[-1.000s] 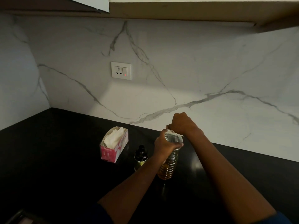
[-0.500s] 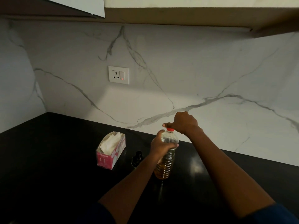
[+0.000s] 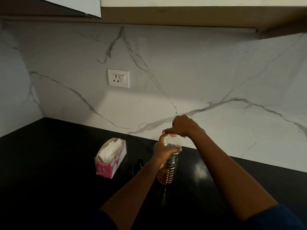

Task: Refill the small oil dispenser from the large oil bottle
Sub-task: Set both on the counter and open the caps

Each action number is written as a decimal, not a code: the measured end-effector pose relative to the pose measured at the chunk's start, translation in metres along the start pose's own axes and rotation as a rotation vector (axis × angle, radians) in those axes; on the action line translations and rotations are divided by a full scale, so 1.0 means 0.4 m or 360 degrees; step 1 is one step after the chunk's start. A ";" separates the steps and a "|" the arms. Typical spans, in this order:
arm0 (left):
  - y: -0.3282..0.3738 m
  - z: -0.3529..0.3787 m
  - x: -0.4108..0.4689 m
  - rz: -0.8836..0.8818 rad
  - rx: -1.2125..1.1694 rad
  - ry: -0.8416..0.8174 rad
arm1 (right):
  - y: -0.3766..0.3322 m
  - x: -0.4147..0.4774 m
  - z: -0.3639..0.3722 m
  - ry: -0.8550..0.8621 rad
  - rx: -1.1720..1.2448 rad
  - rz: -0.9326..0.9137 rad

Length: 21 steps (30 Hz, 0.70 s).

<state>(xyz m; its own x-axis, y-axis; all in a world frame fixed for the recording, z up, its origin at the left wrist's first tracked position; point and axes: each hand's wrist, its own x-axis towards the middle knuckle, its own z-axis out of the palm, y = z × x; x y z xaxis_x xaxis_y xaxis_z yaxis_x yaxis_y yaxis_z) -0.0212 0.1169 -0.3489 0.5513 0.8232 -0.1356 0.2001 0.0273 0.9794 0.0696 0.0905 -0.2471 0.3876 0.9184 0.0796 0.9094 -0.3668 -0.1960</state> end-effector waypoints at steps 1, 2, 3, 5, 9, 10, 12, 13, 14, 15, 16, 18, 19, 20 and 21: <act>-0.001 0.000 0.002 0.0005 -0.0007 -0.0009 | -0.002 -0.001 0.003 0.0030 -0.0024 0.0019; -0.003 0.000 0.004 0.0011 -0.0012 -0.0016 | -0.003 -0.001 0.005 0.0042 -0.0029 0.0015; -0.004 -0.001 0.006 0.0015 -0.0016 -0.0020 | -0.003 0.000 0.006 0.0036 -0.0013 -0.0001; -0.006 -0.001 0.009 0.0019 -0.0021 -0.0019 | 0.000 0.004 0.009 -0.0003 0.0051 -0.0040; -0.012 0.001 0.015 0.0031 0.0006 0.0004 | 0.019 -0.012 0.008 0.0144 0.0322 0.0029; -0.014 0.003 0.013 0.0043 0.0002 0.0003 | 0.029 -0.022 0.011 0.0218 0.0399 0.0089; -0.021 0.006 0.009 0.0068 -0.0023 -0.0008 | 0.056 -0.048 0.023 0.0318 0.0518 0.0226; -0.026 0.006 0.007 0.0076 -0.0040 -0.0016 | 0.072 -0.065 0.033 0.0328 0.0548 0.0280; -0.030 0.004 0.005 0.0083 -0.0055 -0.0028 | 0.088 -0.082 0.048 0.0311 0.0562 0.0315; -0.033 0.002 0.003 0.0085 -0.0061 -0.0042 | 0.104 -0.100 0.066 0.0270 0.0564 0.0341; -0.035 0.001 0.003 0.0085 -0.0064 -0.0052 | 0.119 -0.120 0.088 0.0223 0.0555 0.0359; -0.039 0.001 0.000 0.0092 -0.0062 -0.0049 | 0.144 -0.157 0.139 0.0158 0.0554 0.0402; -0.039 0.002 -0.002 0.0103 -0.0051 -0.0034 | 0.152 -0.174 0.167 0.0138 0.0580 0.0435; -0.040 0.005 -0.005 0.0109 -0.0037 -0.0018 | 0.160 -0.191 0.197 0.0114 0.0597 0.0466; -0.042 0.009 -0.009 0.0110 -0.0026 0.0004 | 0.165 -0.209 0.227 0.0081 0.0595 0.0479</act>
<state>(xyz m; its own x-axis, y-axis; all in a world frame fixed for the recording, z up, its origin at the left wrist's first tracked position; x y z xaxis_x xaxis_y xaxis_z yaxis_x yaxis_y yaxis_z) -0.0237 0.1115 -0.3652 0.5613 0.8249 -0.0674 0.1483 -0.0201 0.9887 0.0835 0.0031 -0.3553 0.6404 0.7680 0.0112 0.6430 -0.5281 -0.5547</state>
